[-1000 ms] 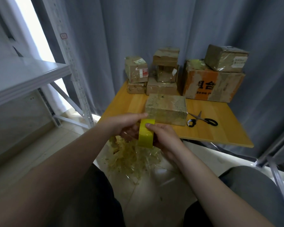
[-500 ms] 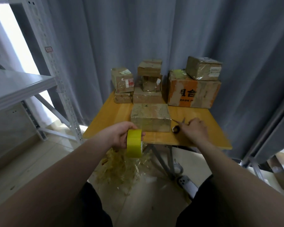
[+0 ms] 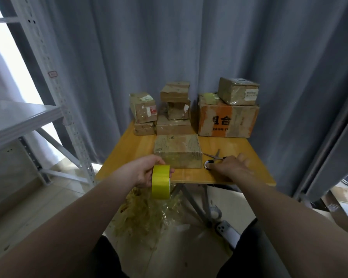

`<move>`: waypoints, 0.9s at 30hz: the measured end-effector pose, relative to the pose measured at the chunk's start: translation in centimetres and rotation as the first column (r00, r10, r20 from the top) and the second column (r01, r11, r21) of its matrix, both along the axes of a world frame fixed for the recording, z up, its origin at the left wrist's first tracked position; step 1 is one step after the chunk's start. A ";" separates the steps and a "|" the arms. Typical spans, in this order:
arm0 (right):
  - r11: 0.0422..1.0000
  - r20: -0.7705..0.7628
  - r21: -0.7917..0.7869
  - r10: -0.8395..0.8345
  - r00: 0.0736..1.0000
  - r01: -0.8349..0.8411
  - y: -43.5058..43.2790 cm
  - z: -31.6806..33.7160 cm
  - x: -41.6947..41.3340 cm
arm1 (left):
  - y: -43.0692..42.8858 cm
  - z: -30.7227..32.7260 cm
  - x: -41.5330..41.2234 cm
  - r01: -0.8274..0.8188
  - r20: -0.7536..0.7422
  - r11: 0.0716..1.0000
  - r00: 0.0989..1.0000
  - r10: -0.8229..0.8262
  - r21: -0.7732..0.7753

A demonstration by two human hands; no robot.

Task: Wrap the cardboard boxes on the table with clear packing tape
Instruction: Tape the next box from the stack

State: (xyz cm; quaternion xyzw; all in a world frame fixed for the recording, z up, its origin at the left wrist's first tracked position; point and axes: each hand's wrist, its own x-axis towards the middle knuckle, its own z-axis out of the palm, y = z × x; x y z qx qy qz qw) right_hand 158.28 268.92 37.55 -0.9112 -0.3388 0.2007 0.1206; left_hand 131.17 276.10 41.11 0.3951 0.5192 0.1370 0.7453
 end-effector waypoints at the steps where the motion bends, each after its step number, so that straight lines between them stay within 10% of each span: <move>1: 1.000 0.028 0.006 0.010 1.000 -0.010 -0.1 0.2 -0.1 | 0.0 -0.1 -0.1 0.004 0.003 1.000 1.000 -0.004 -0.002; 6: 0.999 0.191 0.045 0.016 0.982 -0.025 -1.0 1.0 0.1 | -0.2 -0.4 -0.5 0.021 -0.009 1.000 1.000 -0.021 0.012; 13: 0.807 -0.260 0.578 0.045 0.964 0.119 -2.0 2.4 -0.3 | -0.6 -0.9 -0.7 0.031 -0.025 0.999 0.999 -0.030 0.035; 16: 0.740 -0.214 0.672 0.165 0.963 0.022 -1.3 4.3 -2.5 | -0.6 -0.9 -0.6 0.028 -0.032 0.998 0.999 -0.027 0.052; 27: 0.908 0.247 0.267 0.258 0.934 -0.322 2.3 6.4 -7.8 | -0.9 -0.8 -1.2 0.005 0.032 0.994 0.999 -0.009 0.108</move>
